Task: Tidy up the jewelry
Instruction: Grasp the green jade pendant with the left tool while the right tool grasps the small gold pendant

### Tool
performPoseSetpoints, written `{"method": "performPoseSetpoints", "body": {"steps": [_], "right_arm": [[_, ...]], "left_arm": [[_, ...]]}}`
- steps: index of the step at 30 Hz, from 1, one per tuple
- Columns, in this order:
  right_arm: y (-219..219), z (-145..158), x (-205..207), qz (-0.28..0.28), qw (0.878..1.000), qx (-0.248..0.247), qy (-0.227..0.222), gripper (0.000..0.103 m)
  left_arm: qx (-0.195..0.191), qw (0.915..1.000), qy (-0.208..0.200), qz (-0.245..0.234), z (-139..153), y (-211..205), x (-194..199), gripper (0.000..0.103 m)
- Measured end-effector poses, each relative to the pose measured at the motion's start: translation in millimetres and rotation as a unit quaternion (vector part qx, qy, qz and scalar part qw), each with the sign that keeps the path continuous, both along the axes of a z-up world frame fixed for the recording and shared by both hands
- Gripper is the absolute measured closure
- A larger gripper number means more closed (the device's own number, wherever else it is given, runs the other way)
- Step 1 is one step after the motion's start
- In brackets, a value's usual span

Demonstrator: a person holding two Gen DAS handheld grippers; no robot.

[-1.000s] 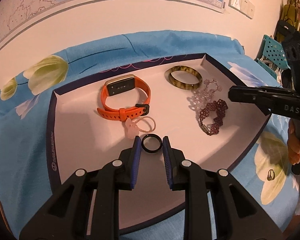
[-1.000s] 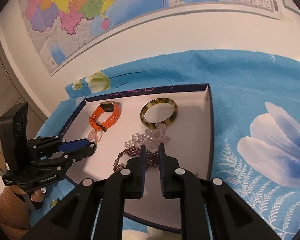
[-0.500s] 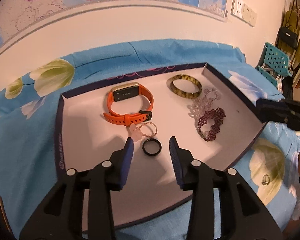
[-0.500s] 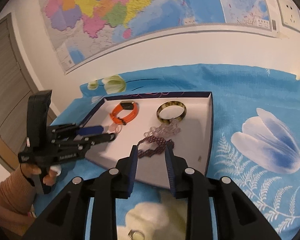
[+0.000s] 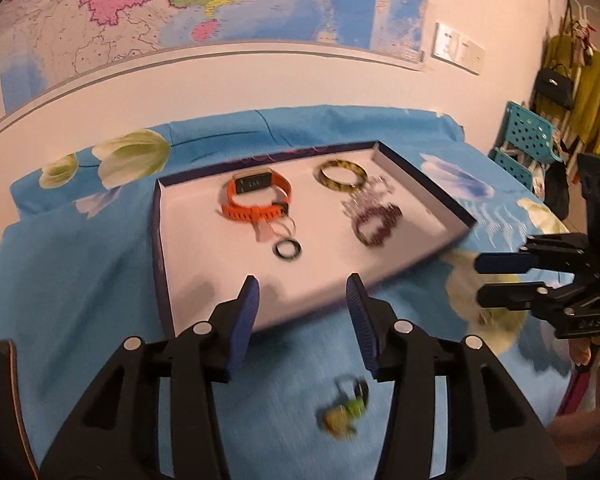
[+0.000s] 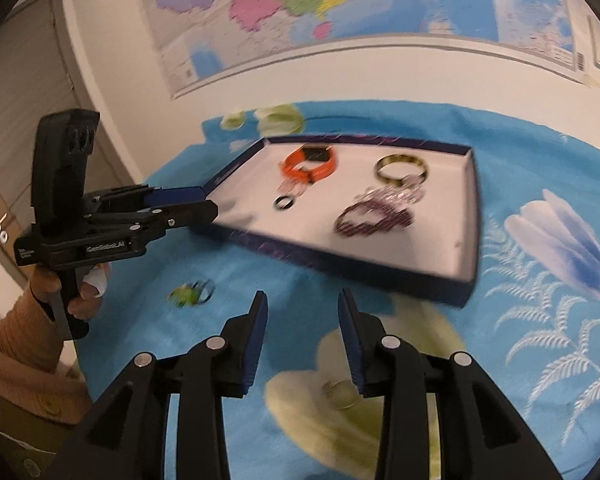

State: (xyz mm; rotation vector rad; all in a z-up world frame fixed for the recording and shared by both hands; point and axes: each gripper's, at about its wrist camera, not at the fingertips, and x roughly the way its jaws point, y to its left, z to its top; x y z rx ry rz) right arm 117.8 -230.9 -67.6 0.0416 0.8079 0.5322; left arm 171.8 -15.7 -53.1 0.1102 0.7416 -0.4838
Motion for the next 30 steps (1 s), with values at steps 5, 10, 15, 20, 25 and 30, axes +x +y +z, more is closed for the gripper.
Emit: {"method": "performPoseSetpoints", "body": {"steps": [5,10,15,20,25,30], "right_arm": [[20,-11,-11,0.026,1.000,-0.006,0.015,0.069],[30,-16,-16,0.031,0.999,-0.007,0.026,0.068],[36,-22,-17,0.028,0.999,-0.008,0.036,0.068],[43,-25,-17,0.021,0.999,-0.023,0.037,0.068],[47,-25,-16,0.017,0.999,-0.034,0.032,0.068],[52,-26,-15,0.011,0.998,-0.052,0.025,0.076]], "left_arm": [[0.016,0.9994,0.006,-0.029,-12,-3,-28,0.058],[0.022,0.9981,0.022,-0.054,-25,-6,-46,0.058],[0.031,0.9968,0.031,-0.068,-33,-14,-50,0.063],[0.035,0.9960,0.042,-0.071,-38,-19,-47,0.069],[0.033,0.9958,0.049,-0.070,-39,-19,-47,0.074],[0.040,0.9951,0.058,-0.070,-43,-20,-47,0.086]]}}
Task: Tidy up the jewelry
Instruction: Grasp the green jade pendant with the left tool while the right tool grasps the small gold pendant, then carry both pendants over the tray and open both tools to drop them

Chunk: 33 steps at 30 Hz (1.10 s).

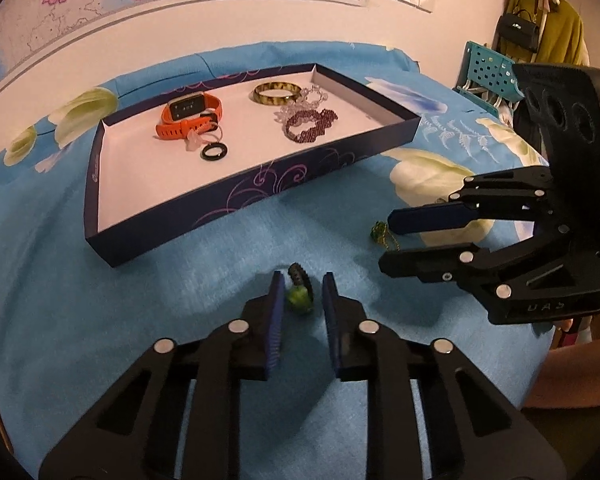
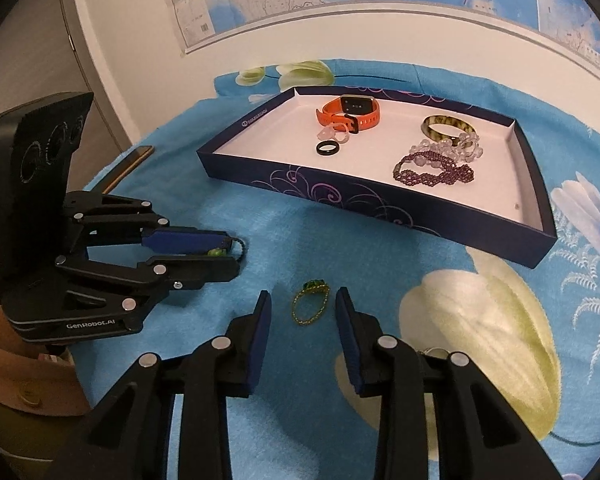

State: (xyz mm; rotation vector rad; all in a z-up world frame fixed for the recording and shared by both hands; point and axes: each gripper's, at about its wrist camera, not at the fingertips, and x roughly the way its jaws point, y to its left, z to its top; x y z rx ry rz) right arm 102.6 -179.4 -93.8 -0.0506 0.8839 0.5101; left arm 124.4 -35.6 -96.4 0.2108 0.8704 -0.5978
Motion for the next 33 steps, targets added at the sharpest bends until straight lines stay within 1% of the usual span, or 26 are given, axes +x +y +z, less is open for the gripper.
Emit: {"method": "performPoseSetpoints", "body": {"steps": [1,3,4,7,9,16,25,33], "right_arm": [[0,0,-1,-0.003,1.000,-0.005,-0.002,0.080],[0,0,-1,-0.005,1.000,-0.013,-0.005,0.085],[-1,0,-1,-0.007,1.000,-0.013,-0.005,0.089],[-4,0,0,-0.011,1.000,-0.009,-0.004,0.094],[-5,0,0,-0.012,1.000,-0.005,-0.002,0.102],[-11,7,-1,-0.017,1.000,0.009,-0.013,0.102],[-24,23,-1,-0.031,0.999,0.027,-0.030,0.102],[-29,32,1,-0.036,0.998,0.030,-0.045,0.102]], "left_arm": [[0.000,1.0000,0.000,0.001,0,1,0,0.087],[-0.006,1.0000,0.004,0.003,0,3,2,0.088],[-0.010,0.9999,0.006,0.004,0,3,2,0.088],[-0.012,0.9999,0.006,0.007,0,3,2,0.088],[-0.014,0.9998,0.007,0.007,0,4,2,0.088],[-0.036,0.9991,0.013,0.017,3,9,3,0.088],[-0.059,0.9981,0.001,0.017,18,11,0,0.088],[-0.076,0.9967,-0.010,0.024,29,14,3,0.088]]}}
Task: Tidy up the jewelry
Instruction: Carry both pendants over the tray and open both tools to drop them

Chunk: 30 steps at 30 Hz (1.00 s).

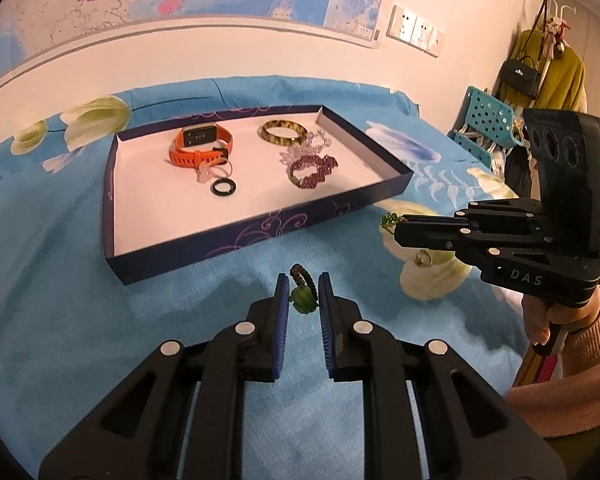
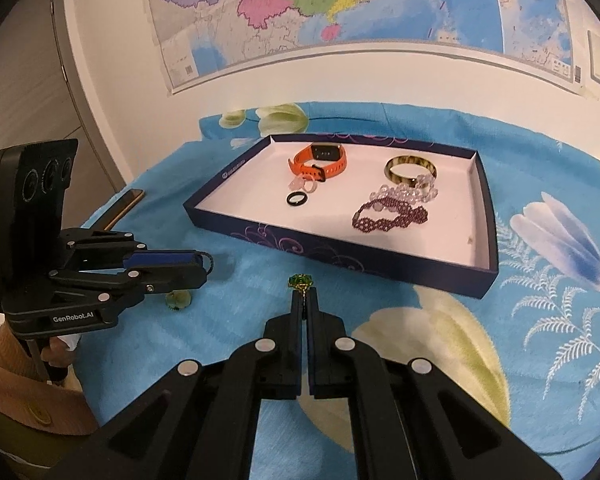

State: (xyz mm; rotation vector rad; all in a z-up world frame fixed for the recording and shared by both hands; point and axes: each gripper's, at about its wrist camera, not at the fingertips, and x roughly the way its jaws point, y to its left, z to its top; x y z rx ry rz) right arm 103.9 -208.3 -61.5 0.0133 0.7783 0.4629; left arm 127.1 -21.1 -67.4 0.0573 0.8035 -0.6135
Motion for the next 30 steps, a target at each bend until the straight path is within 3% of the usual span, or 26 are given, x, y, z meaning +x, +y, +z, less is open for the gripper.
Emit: {"method": "performPoseSetpoints", "body": {"steps": [30], "right_arm": [[-18,12,57,-0.030,0.999,-0.005,-0.019,0.102]], "left_arm": [[-0.024,0.9988,-0.020,0.038,22,4,50,0.088]]}}
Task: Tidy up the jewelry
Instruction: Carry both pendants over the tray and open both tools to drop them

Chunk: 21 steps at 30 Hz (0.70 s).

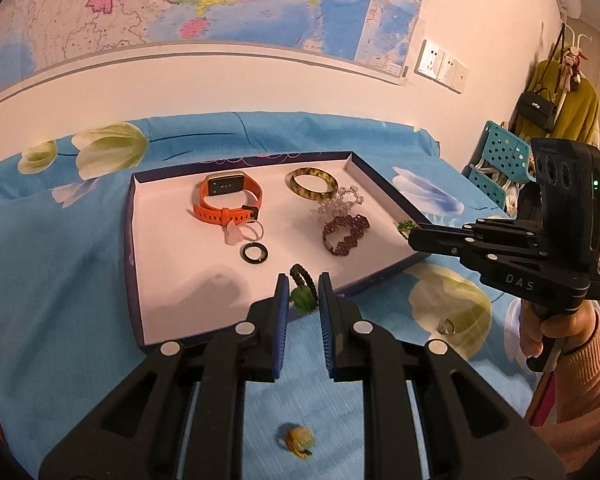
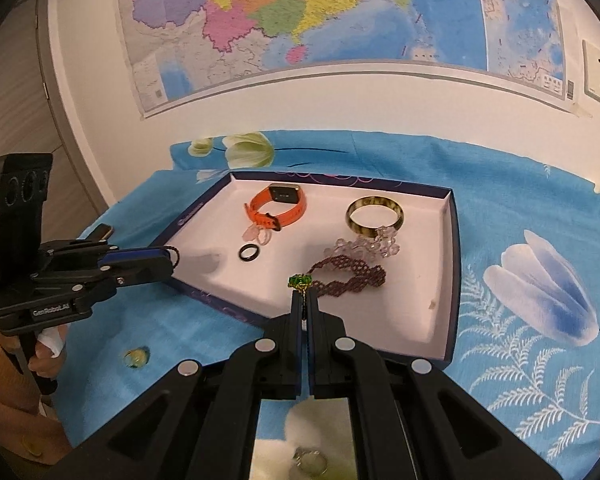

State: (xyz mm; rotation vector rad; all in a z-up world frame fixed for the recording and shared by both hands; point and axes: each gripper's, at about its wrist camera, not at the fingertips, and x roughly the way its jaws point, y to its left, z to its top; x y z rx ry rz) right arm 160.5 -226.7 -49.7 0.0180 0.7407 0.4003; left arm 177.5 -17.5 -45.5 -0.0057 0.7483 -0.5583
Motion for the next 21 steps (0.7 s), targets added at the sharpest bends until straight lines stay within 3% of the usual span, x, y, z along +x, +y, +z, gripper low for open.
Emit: {"method": "performPoseSetpoints", "body": {"steps": [21], "right_arm": [[6,-21,41,-0.007,0.999,-0.017,0.030,0.102]], "left_arm": [[0.011,0.9995,0.026,0.017,-18,-10,42,0.088]]}}
